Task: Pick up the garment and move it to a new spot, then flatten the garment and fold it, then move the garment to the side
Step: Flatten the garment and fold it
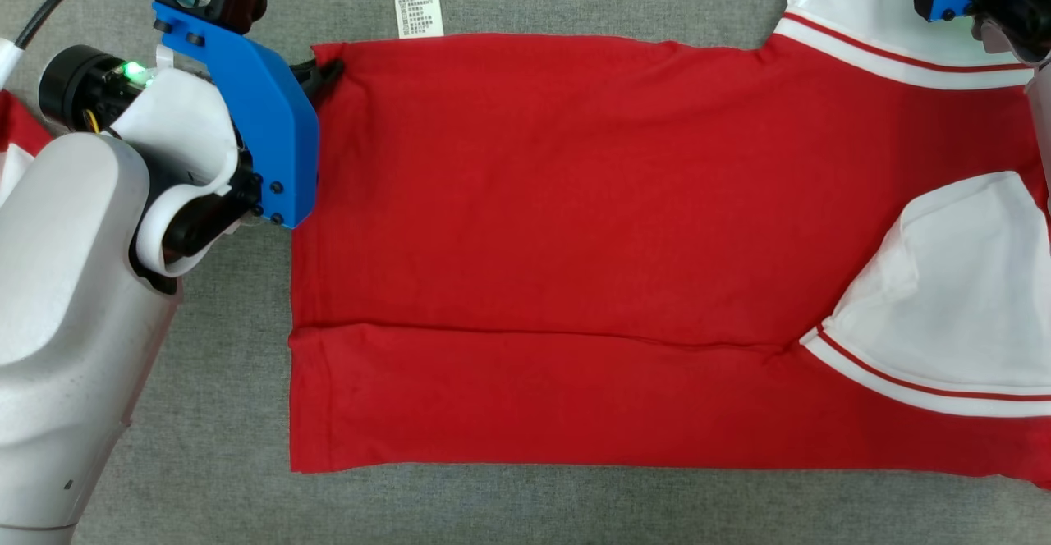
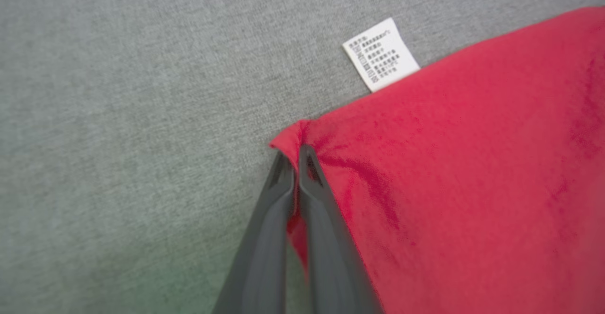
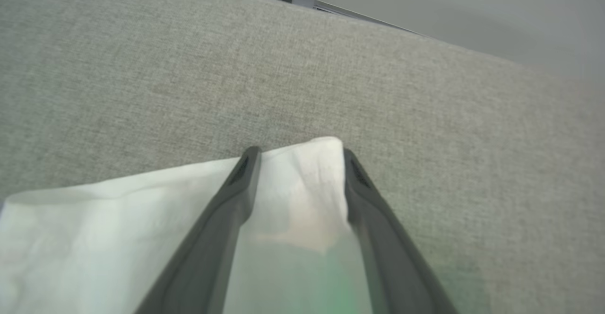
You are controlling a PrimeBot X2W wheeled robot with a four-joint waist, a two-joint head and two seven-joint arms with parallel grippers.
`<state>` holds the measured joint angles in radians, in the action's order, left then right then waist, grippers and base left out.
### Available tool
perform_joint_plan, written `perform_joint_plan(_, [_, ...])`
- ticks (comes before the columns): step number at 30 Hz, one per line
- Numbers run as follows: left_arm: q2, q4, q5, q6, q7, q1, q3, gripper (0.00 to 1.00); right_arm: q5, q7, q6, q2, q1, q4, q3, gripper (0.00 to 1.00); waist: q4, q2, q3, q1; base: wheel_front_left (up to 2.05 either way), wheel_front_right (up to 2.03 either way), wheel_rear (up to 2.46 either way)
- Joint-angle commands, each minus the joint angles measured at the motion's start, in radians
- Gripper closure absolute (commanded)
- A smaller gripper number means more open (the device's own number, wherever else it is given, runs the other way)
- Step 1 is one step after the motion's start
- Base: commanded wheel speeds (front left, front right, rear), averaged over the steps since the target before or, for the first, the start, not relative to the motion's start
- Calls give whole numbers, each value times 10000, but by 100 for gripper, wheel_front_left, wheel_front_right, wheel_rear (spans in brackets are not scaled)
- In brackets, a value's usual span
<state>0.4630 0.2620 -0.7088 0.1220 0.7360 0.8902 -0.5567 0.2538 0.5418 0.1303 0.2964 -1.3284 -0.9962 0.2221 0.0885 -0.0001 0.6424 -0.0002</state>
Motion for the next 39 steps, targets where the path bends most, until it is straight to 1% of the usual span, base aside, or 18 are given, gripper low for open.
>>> perform_joint_plan(1, [-96, 346, 70, 33, -128, -125, -216, 100, -129, 188, 7, -26, 110, -139, 201, 100, 3, 1, 54, 2, 0, 0, 0])
perform_joint_plan(5, [-69, 549, 227, 21, -732, 0, -45, 100, -67, -228, 4, 88, 46, 110, 78, 100, -57, 1, 38, 2, 0, 0, 0])
perform_joint_plan(9, [-21, 884, 342, -23, -1401, -89, 118, 100, 235, -717, 5, 81, 245, 451, 16, 100, -176, 1, -222, 2, 0, 0, 0])
perform_joint_plan(14, [11, 1025, 177, 15, -2058, -349, 161, 100, 929, -1001, 5, 245, 732, 1052, 326, 100, -368, 1, -712, 2, 0, 0, 0])
perform_joint_plan(16, [-76, 1016, -20, 47, -2298, -603, 95, 100, 1194, -1066, 5, 421, 1112, 1373, 613, 100, -404, 1, -1012, 2, 0, 0, 0])
perform_joint_plan(17, [-32, 969, -57, 61, -2412, -710, 44, 100, 1340, -1061, 5, 531, 1324, 1557, 784, 100, -427, 1, -1138, 2, 0, 0, 0])
perform_joint_plan(23, [336, 649, -81, 101, -3325, -1447, -384, 100, 2477, -1103, 5, 1136, 2796, 3064, 1474, 100, -577, 1, -1852, 2, 0, 0, 0])
perform_joint_plan(27, [540, 510, 64, 98, -4182, -1943, -743, 100, 3233, -985, 5, 1588, 3985, 4253, 1691, 100, -663, 1, -2284, 2, 0, 0, 0])
perform_joint_plan(31, [674, 690, 237, 97, -4924, -2382, -979, 100, 3795, -673, 5, 1991, 5209, 5384, 1651, 100, -752, 1, -2612, 2, 0, 0, 0])
perform_joint_plan(32, [756, 842, 420, 78, -5427, -2654, -1116, 100, 4024, -330, 5, 2248, 6141, 6172, 1445, 100, -807, 1, -2791, 2, 0, 0, 0])
perform_joint_plan(35, [875, 1025, 804, -12, -5903, -2847, -1253, 100, 4221, 45, 7, 2365, 7140, 6943, 1140, 100, -828, 1, -2941, 2, 0, 0, 0])
perform_joint_plan(39, [889, 1229, 1125, -170, -6427, -3079, -1397, 100, 4192, 424, 7, 2461, 8359, 7854, 301, 100, -842, 1, -3164, 2, 0, 0, 0])
